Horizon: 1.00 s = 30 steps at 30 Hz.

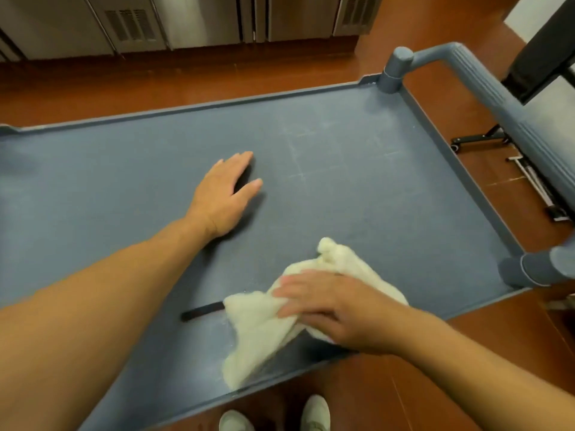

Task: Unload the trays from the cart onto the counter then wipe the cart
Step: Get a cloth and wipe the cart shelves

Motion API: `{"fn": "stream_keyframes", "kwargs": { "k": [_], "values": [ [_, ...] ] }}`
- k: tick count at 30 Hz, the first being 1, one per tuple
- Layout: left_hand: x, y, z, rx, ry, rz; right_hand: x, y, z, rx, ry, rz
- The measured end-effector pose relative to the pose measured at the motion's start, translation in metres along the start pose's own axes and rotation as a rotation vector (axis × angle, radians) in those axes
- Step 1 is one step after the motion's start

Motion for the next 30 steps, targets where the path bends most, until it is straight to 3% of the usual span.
{"fn": "stream_keyframes", "kwargs": {
  "k": [5, 7, 9, 11, 12, 15, 17, 19, 20, 22, 25, 26, 27, 30],
  "values": [
    [-0.001, 0.003, -0.004, -0.008, 0.012, -0.008, 0.103, -0.097, -0.087, 0.654, 0.665, -0.239],
    [0.003, 0.006, -0.004, -0.007, -0.004, -0.037, 0.135, -0.114, -0.08, 0.747, 0.874, -0.251],
    [0.004, 0.008, -0.002, -0.006, -0.058, -0.116, 0.15, -0.12, -0.044, 0.794, 0.94, -0.211],
    [0.004, 0.008, 0.003, -0.003, -0.104, -0.256, 0.134, -0.113, 0.006, 0.774, 0.867, -0.21],
    [0.003, 0.007, 0.005, 0.011, -0.123, -0.334, 0.114, -0.095, 0.029, 0.703, 0.735, -0.218],
    [-0.003, -0.002, 0.013, 0.049, -0.155, -0.497, 0.018, -0.003, 0.068, 0.255, 0.171, -0.138],
    [-0.009, -0.009, 0.014, 0.025, -0.144, -0.532, -0.028, 0.039, 0.067, -0.021, -0.083, -0.052],
    [-0.013, -0.012, 0.009, -0.012, -0.122, -0.516, -0.029, 0.034, 0.055, -0.071, -0.231, -0.041],
    [-0.016, -0.014, 0.007, -0.026, -0.11, -0.489, -0.02, 0.017, 0.053, -0.019, -0.268, -0.178],
    [-0.015, -0.015, 0.004, -0.049, -0.095, -0.415, 0.013, -0.02, 0.045, 0.085, -0.115, -0.395],
    [-0.008, -0.021, 0.0, -0.056, -0.1, -0.416, 0.094, -0.088, 0.045, 0.531, 0.356, -0.346],
    [-0.005, -0.024, -0.003, -0.049, -0.085, -0.391, 0.121, -0.106, 0.055, 0.592, 0.495, -0.33],
    [-0.007, -0.03, -0.007, -0.007, -0.067, -0.343, 0.142, -0.121, 0.069, 0.618, 0.599, -0.326],
    [-0.041, -0.069, -0.03, 0.332, -0.143, -0.135, 0.172, -0.145, 0.135, 0.697, 0.748, -0.293]
  ]
}}
Point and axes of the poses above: each hand's wrist, its own z-axis towards the middle knuckle, its own y-axis out of the palm, x = y × z, the point moved 2 cm from there along z, towards the middle knuckle, and after that the axes turned 6 degrees about -y, right-handed, at the moved point
